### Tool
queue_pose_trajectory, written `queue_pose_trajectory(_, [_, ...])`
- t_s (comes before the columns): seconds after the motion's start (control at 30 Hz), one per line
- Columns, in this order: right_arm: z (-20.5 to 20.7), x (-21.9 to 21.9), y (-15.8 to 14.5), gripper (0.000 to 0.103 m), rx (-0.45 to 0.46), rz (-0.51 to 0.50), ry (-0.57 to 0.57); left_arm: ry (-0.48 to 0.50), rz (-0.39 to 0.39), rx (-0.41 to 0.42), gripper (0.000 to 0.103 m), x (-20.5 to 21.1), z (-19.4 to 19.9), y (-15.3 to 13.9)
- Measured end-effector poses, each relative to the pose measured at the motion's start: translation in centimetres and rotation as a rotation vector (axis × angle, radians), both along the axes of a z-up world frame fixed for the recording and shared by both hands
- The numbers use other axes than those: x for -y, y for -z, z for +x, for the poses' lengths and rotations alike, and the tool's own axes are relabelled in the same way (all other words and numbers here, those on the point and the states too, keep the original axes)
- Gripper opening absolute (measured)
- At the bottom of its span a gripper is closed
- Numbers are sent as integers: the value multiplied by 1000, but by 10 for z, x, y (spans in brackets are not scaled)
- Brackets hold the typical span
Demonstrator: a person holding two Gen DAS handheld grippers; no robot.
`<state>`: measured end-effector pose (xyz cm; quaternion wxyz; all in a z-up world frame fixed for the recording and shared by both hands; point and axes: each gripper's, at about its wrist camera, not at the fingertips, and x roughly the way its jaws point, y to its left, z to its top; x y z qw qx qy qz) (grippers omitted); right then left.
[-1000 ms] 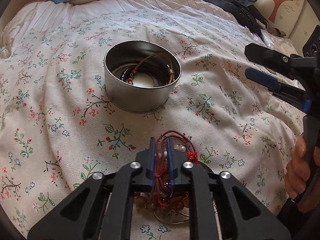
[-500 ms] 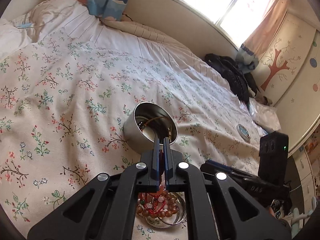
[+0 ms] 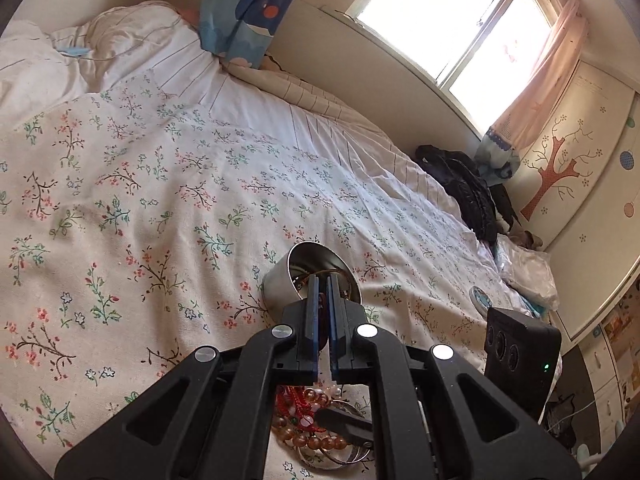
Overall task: Organize jewelry
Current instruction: 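Close the right gripper on the red string bracelet in the pile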
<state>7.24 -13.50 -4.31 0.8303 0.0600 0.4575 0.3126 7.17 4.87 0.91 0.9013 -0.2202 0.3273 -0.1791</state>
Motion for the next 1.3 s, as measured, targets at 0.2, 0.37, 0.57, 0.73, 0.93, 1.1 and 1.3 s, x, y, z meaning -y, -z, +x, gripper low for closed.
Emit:
queue_pose_trajectory(0.2, [6, -24, 12, 24, -29, -78, -51, -8, -3, -6, 4, -4, 1, 2])
queue_pose_trajectory(0.37, [2, -11, 9, 9, -27, -47, -30, -7, 1, -4, 4, -4, 1, 3])
queue_pose_trajectory(0.57, [6, -1, 5, 17, -47, 17, -2, -9, 0, -5, 4, -5, 1, 2])
queue_pose_trajectory(0.73, [6, -22, 9, 41, -16, -58, -49, -8, 0, -5, 4, -5, 2, 2])
queue_pose_trajectory(0.93, [1, -24, 13, 6, 13, -132, -48, -8, 1, -7, 4, -5, 2, 2])
queue_pose_trajectory(1.1, [-1, -1, -2, 5, 30, -28, -6, -14, -2, -8, 4, -6, 3, 3])
queue_pose_trajectory(1.3, [5, -5, 2, 11, -8, -19, -14, -16, -2, -8, 4, -6, 3, 4])
